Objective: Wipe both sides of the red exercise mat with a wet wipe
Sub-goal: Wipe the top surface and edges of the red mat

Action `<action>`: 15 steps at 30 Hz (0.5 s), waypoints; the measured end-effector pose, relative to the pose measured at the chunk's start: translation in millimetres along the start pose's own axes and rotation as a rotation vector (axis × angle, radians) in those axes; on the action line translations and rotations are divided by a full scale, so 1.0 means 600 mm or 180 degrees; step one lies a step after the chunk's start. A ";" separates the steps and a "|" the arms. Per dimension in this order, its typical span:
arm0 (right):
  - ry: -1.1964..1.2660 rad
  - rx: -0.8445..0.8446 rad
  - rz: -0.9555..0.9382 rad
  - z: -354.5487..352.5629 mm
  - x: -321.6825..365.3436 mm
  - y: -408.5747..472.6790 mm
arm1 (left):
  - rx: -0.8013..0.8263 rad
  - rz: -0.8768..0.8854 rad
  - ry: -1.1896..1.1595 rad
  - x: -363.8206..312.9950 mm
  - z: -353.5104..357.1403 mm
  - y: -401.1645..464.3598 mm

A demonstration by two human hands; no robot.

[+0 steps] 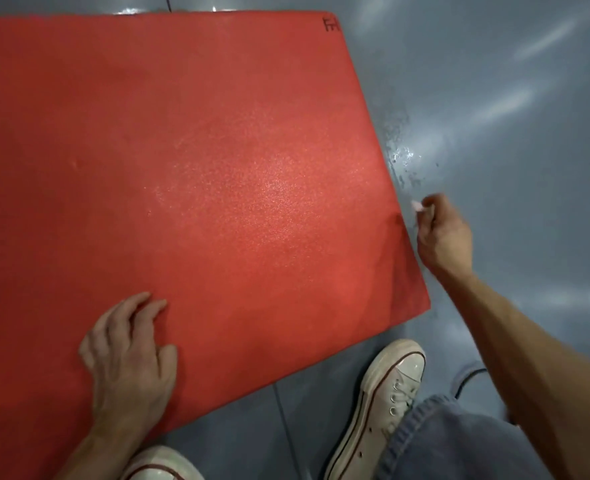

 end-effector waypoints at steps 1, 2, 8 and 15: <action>-0.0037 0.0056 -0.0156 0.001 0.014 0.027 | -0.0013 -0.0018 0.0004 -0.002 -0.001 0.000; -0.0047 0.0242 -0.0321 0.006 0.029 0.050 | -0.0025 -0.0038 0.0008 -0.003 -0.001 0.000; -0.0100 0.1287 -0.1714 0.011 0.035 0.007 | -0.0083 -0.0192 -0.0002 -0.014 0.003 0.005; -0.0454 0.1706 -0.1464 -0.023 -0.022 -0.005 | -0.0060 -0.0150 0.0029 -0.029 0.003 0.004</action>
Point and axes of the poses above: each hand's wrist, its own y-axis towards the middle knuckle, its own z-axis out of the palm, x = y × z, the point moved 6 cm from there along y, towards the middle knuckle, and after that the axes turned 6 degrees about -y, right-handed, at the moved point
